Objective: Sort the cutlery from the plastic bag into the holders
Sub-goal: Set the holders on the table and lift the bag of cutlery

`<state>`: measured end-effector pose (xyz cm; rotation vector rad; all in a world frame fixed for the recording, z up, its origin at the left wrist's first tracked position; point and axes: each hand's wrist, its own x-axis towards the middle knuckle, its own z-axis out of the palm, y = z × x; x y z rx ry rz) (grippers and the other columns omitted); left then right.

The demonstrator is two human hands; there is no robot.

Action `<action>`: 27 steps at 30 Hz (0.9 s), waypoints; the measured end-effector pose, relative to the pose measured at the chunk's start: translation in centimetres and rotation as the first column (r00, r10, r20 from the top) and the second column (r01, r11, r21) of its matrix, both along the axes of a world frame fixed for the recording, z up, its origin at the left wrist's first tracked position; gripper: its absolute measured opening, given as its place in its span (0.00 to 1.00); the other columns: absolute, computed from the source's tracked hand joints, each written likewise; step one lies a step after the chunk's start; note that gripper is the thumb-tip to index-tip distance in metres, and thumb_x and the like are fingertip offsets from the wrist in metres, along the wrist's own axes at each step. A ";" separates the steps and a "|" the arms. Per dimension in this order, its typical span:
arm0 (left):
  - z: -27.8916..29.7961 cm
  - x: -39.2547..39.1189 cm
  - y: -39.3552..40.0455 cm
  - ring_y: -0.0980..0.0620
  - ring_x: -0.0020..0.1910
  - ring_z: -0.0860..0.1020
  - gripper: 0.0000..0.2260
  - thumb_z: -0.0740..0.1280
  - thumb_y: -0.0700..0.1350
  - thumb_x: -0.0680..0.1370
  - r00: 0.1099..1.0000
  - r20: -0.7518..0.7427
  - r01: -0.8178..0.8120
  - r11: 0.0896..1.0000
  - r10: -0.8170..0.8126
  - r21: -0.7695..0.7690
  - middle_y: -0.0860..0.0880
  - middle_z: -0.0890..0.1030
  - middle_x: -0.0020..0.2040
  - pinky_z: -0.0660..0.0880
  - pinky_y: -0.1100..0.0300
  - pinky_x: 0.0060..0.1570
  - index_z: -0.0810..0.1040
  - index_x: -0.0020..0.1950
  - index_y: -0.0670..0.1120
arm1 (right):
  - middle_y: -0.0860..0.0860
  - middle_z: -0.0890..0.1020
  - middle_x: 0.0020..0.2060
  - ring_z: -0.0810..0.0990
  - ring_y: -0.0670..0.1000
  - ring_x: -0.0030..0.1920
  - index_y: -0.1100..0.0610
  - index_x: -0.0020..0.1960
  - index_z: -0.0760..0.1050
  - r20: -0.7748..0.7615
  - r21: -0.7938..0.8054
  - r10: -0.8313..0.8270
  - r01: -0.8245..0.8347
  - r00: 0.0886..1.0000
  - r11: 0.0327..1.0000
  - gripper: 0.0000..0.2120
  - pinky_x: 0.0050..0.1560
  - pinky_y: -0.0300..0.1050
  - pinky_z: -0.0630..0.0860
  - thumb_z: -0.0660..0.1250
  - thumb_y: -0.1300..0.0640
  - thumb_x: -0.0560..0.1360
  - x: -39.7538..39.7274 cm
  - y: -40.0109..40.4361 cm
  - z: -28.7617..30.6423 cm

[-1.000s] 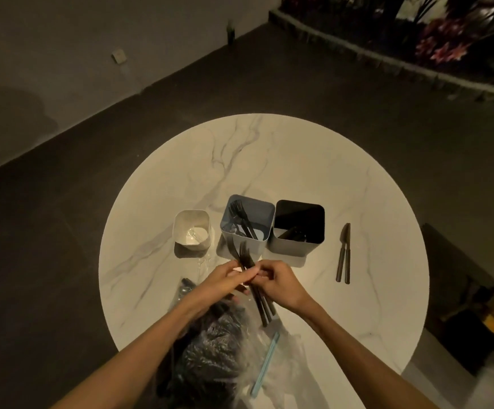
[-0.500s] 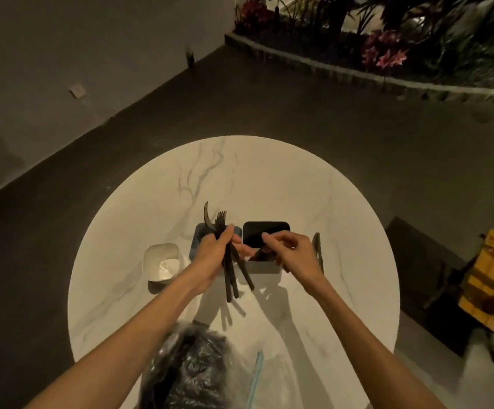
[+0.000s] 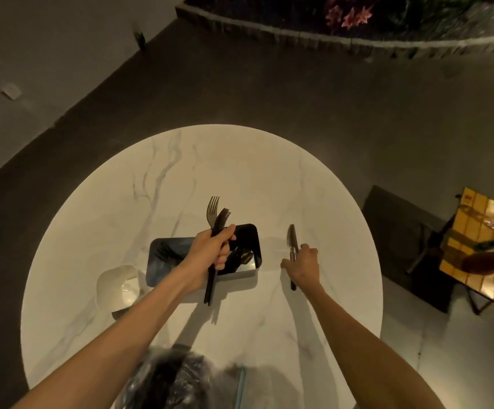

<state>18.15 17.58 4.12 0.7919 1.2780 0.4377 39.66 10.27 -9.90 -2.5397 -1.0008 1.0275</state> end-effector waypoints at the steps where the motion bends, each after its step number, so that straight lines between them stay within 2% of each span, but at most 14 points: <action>1: -0.3 0.1 0.0 0.56 0.22 0.59 0.11 0.65 0.49 0.83 1.000 -0.004 0.006 1.000 -0.006 -0.008 0.53 0.62 0.25 0.57 0.63 0.22 0.74 0.46 0.43 | 0.58 0.69 0.63 0.80 0.61 0.52 0.62 0.66 0.68 0.023 -0.002 0.014 -0.014 1.000 1.000 0.22 0.50 0.53 0.78 0.69 0.54 0.76 -0.2 -0.2 -0.4; 5: -0.9 0.1 0.4 0.55 0.23 0.59 0.10 0.65 0.48 0.83 1.000 -0.013 0.025 0.999 -0.026 -0.026 0.51 0.65 0.26 0.57 0.63 0.22 0.76 0.49 0.42 | 0.58 0.68 0.62 0.81 0.61 0.49 0.61 0.65 0.67 0.110 -0.019 0.039 -0.037 0.993 0.999 0.19 0.44 0.51 0.76 0.67 0.56 0.78 -0.7 -0.4 -1.6; 7: -1.2 -0.1 0.6 0.55 0.23 0.61 0.10 0.65 0.47 0.83 0.999 -0.023 0.024 0.999 -0.025 -0.031 0.51 0.67 0.27 0.58 0.63 0.23 0.77 0.52 0.41 | 0.58 0.73 0.58 0.81 0.61 0.48 0.62 0.61 0.69 0.116 -0.042 0.036 -0.031 0.993 0.999 0.16 0.43 0.50 0.75 0.67 0.59 0.76 -0.8 -0.2 -1.9; 10: -1.4 -0.4 0.7 0.55 0.24 0.61 0.09 0.65 0.46 0.83 1.000 -0.026 0.011 0.999 -0.012 -0.040 0.49 0.69 0.29 0.59 0.63 0.25 0.77 0.54 0.39 | 0.56 0.80 0.47 0.81 0.58 0.45 0.61 0.51 0.75 0.026 -0.094 0.024 -0.021 0.999 0.995 0.15 0.42 0.50 0.79 0.72 0.58 0.68 -0.4 0.1 -2.4; 12: -1.4 -0.6 0.8 0.55 0.24 0.62 0.09 0.64 0.45 0.83 1.000 -0.028 0.005 0.999 -0.006 -0.038 0.49 0.69 0.30 0.59 0.63 0.24 0.77 0.55 0.39 | 0.54 0.82 0.43 0.82 0.55 0.41 0.61 0.47 0.78 -0.023 -0.134 0.034 -0.037 0.999 0.990 0.15 0.37 0.46 0.79 0.75 0.56 0.64 -0.1 0.1 -2.5; 16: -1.2 -1.3 0.8 0.54 0.25 0.63 0.08 0.64 0.44 0.83 1.000 -0.025 -0.008 1.000 0.008 -0.024 0.49 0.70 0.30 0.61 0.63 0.24 0.77 0.55 0.39 | 0.52 0.81 0.37 0.81 0.52 0.36 0.61 0.43 0.78 -0.056 -0.127 0.047 -0.054 0.997 0.990 0.13 0.29 0.40 0.73 0.77 0.54 0.65 0.4 0.1 -2.0; 17: -1.3 -1.5 0.8 0.54 0.25 0.63 0.08 0.64 0.44 0.83 1.000 -0.022 -0.013 1.000 0.013 -0.020 0.49 0.70 0.30 0.61 0.63 0.25 0.77 0.55 0.39 | 0.53 0.82 0.37 0.82 0.52 0.36 0.60 0.42 0.78 -0.068 -0.102 0.040 -0.047 0.997 0.994 0.11 0.30 0.42 0.75 0.75 0.55 0.67 0.6 0.2 -1.7; 19: -0.9 -2.0 0.9 0.54 0.25 0.63 0.07 0.64 0.43 0.83 1.000 0.000 -0.030 0.999 0.030 -0.019 0.49 0.70 0.30 0.61 0.63 0.25 0.77 0.55 0.39 | 0.54 0.83 0.37 0.84 0.54 0.38 0.59 0.43 0.79 -0.105 -0.010 0.029 -0.030 0.994 1.000 0.05 0.40 0.47 0.82 0.72 0.58 0.71 1.0 0.5 -0.5; 21: -0.5 -2.7 1.1 0.54 0.25 0.63 0.05 0.64 0.42 0.83 0.998 0.036 -0.050 0.998 0.051 -0.024 0.49 0.69 0.30 0.62 0.63 0.25 0.76 0.55 0.40 | 0.54 0.84 0.37 0.85 0.55 0.37 0.57 0.46 0.80 -0.117 0.117 0.043 -0.029 0.992 0.993 0.04 0.46 0.53 0.84 0.70 0.57 0.74 1.6 0.9 1.6; 24: 0.1 -3.6 1.6 0.54 0.27 0.64 0.06 0.63 0.41 0.83 0.995 0.062 -0.081 0.997 0.081 -0.004 0.50 0.69 0.30 0.63 0.61 0.27 0.75 0.57 0.41 | 0.51 0.85 0.36 0.85 0.50 0.34 0.55 0.50 0.81 -0.151 0.357 0.033 0.024 0.988 0.934 0.04 0.46 0.52 0.84 0.70 0.56 0.77 1.6 1.9 6.8; 27: 0.9 -4.6 1.7 0.52 0.29 0.68 0.08 0.61 0.43 0.84 0.991 0.046 -0.130 0.991 0.128 0.041 0.49 0.70 0.30 0.67 0.60 0.30 0.75 0.59 0.42 | 0.50 0.85 0.38 0.86 0.48 0.35 0.57 0.52 0.81 -0.231 0.560 0.023 0.113 0.973 0.821 0.06 0.42 0.45 0.84 0.71 0.55 0.78 -0.1 2.6 12.9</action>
